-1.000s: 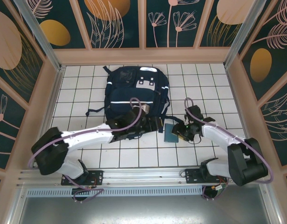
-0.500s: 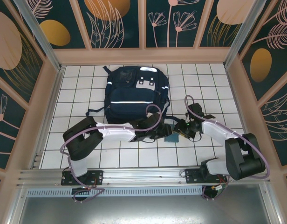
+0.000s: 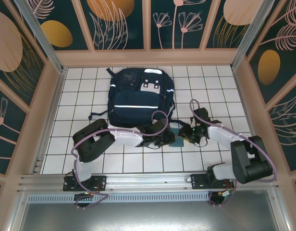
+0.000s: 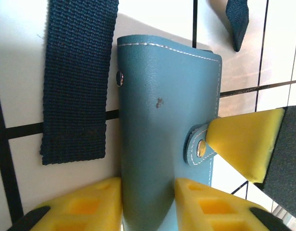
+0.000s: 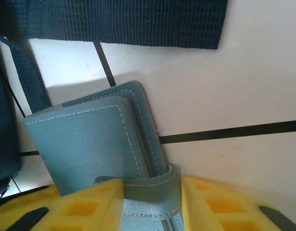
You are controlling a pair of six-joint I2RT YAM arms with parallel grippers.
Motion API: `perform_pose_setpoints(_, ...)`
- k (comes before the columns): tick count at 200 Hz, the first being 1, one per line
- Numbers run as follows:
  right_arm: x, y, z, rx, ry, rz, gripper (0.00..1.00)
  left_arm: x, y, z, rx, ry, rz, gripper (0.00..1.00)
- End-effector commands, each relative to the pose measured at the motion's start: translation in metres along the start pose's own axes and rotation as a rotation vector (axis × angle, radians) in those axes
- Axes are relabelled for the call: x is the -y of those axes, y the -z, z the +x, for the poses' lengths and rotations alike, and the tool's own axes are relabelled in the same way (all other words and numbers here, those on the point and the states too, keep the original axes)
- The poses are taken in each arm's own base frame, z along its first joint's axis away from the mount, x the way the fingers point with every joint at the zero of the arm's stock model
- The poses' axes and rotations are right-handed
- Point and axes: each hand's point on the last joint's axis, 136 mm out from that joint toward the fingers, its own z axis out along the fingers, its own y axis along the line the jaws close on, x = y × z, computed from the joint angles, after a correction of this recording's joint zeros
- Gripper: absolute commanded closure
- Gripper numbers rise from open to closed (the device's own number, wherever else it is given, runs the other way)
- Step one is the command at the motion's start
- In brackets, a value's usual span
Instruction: Pack the student bag
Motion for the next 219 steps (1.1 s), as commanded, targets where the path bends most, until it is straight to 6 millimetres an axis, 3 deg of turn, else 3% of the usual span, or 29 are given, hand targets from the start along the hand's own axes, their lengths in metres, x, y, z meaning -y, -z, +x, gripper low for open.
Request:
perform_pose_setpoints(1, -0.008, -0.004, 0.015, -0.065, 0.012, -0.070, 0.65, 0.022, -0.002, -0.001, -0.004, 0.004, 0.089, 0.75)
perform_pose_setpoints(34, -0.001, 0.009, -0.002, 0.026, 0.018, 0.016, 0.63, 0.029, 0.014, -0.013, 0.051, -0.032, 0.064, 0.95)
perform_pose_setpoints(50, -0.004, 0.023, -0.015, 0.098, 0.030, 0.040, 0.55, 0.037, 0.027, -0.018, 0.073, -0.061, 0.062, 0.99)
perform_pose_setpoints(66, -0.015, 0.038, -0.026, 0.156, 0.053, 0.011, 0.41, 0.049, 0.045, -0.024, 0.101, -0.099, 0.070, 1.00)
perform_pose_setpoints(88, -0.049, 0.063, -0.039, 0.217, 0.133, -0.130, 0.27, 0.066, 0.074, -0.035, 0.142, -0.161, 0.086, 0.99)
perform_pose_setpoints(124, -0.129, 0.110, -0.039, 0.234, 0.323, -0.506, 0.17, 0.086, 0.126, -0.062, 0.188, -0.180, 0.211, 0.96)
perform_pose_setpoints(139, -0.152, 0.123, -0.033, 0.201, 0.377, -0.618, 0.16, 0.087, 0.144, -0.072, 0.199, -0.159, 0.276, 0.95)
perform_pose_setpoints(165, -0.172, 0.138, -0.024, 0.159, 0.439, -0.739, 0.19, 0.084, 0.163, -0.085, 0.224, -0.130, 0.328, 0.95)
perform_pose_setpoints(198, -0.180, 0.143, -0.009, 0.102, 0.470, -0.810, 0.30, 0.090, 0.178, -0.095, 0.245, -0.096, 0.391, 0.95)
perform_pose_setpoints(219, -0.177, 0.137, -0.006, 0.088, 0.466, -0.807, 0.38, 0.087, 0.175, -0.092, 0.225, -0.075, 0.412, 0.95)
